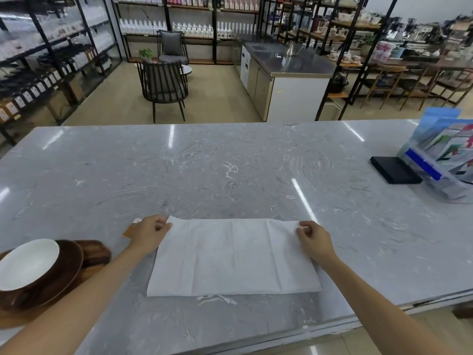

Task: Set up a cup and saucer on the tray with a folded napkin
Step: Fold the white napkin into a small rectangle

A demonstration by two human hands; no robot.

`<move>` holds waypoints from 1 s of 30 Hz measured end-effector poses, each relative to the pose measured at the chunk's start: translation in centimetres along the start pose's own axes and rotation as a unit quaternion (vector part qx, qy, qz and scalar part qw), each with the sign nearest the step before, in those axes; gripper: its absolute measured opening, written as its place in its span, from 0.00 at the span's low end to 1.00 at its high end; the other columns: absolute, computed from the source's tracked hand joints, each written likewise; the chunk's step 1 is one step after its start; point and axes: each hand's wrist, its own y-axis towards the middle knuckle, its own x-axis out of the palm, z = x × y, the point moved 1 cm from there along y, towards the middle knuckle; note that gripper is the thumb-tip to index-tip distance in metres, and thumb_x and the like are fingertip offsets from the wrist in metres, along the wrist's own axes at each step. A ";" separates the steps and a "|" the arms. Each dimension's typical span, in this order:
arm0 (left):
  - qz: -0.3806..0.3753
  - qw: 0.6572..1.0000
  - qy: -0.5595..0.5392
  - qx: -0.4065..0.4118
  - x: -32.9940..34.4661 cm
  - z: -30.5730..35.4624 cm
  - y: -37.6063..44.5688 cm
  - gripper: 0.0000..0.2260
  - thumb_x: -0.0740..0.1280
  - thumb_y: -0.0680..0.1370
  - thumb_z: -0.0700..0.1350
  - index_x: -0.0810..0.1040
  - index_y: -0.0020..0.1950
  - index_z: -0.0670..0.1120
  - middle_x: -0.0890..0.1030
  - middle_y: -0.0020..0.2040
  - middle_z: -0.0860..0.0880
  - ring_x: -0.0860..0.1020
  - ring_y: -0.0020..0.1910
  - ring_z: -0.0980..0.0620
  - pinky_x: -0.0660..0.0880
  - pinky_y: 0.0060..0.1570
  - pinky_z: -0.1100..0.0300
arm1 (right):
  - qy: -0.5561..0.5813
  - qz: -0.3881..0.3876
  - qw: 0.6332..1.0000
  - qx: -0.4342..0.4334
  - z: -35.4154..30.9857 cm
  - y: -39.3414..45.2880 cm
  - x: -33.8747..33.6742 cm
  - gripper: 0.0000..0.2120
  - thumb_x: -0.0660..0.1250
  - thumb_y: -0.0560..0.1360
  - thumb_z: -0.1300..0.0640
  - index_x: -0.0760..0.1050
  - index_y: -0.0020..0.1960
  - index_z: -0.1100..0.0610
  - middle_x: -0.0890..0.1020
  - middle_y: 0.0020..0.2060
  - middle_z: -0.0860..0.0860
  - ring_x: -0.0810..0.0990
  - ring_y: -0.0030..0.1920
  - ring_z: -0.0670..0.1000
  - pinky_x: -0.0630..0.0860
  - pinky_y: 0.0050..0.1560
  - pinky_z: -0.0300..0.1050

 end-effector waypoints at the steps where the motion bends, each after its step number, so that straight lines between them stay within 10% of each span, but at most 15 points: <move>1: -0.001 1.000 0.007 0.000 0.0 0.0 0.1 0.07 0.69 0.80 0.45 0.80 0.47 0.41 0.81 0.36 0.49 0.79 0.39 0.47 0.66 0.33 0.62 | 0.002 0.005 1.000 -0.005 0.0 -0.1 0.1 0.13 0.63 0.80 0.54 0.75 0.63 0.50 0.82 0.38 0.47 0.80 0.39 0.46 0.72 0.36 0.40; 12: 0.008 0.999 0.031 -0.026 0.9 -0.5 1.6 0.09 0.73 0.76 0.46 0.76 0.40 0.47 0.81 0.36 0.49 0.82 0.42 0.44 0.69 0.35 0.57 | -0.008 0.042 0.998 0.055 -0.2 -0.3 -0.2 0.11 0.64 0.79 0.58 0.77 0.60 0.57 0.81 0.40 0.49 0.79 0.40 0.47 0.72 0.38 0.42; 19: -0.034 0.996 0.077 0.026 0.5 -0.6 -1.9 0.26 0.75 0.74 0.44 0.69 0.69 0.42 0.75 0.64 0.39 0.74 0.63 0.40 0.71 0.58 0.48 | 0.019 0.036 0.997 0.061 -0.8 -2.9 -0.4 0.19 0.66 0.79 0.57 0.70 0.68 0.57 0.80 0.52 0.54 0.79 0.48 0.53 0.76 0.49 0.48; 24: -0.085 0.979 0.112 0.145 0.8 -2.2 -10.2 0.25 0.73 0.76 0.48 0.71 0.71 0.46 0.66 0.72 0.43 0.67 0.73 0.43 0.66 0.71 0.51 | 0.002 -0.024 0.998 0.062 1.4 -8.1 -1.5 0.27 0.69 0.78 0.51 0.63 0.72 0.54 0.80 0.43 0.44 0.77 0.43 0.43 0.73 0.43 0.43; 30: -0.156 0.939 0.205 0.228 0.5 -2.6 -13.9 0.30 0.51 0.80 0.62 0.57 0.81 0.52 0.49 0.82 0.56 0.45 0.82 0.52 0.48 0.79 0.56 | -0.082 -0.054 0.995 0.025 2.2 -12.2 -2.7 0.26 0.68 0.79 0.51 0.62 0.73 0.56 0.82 0.36 0.50 0.81 0.39 0.50 0.75 0.38 0.44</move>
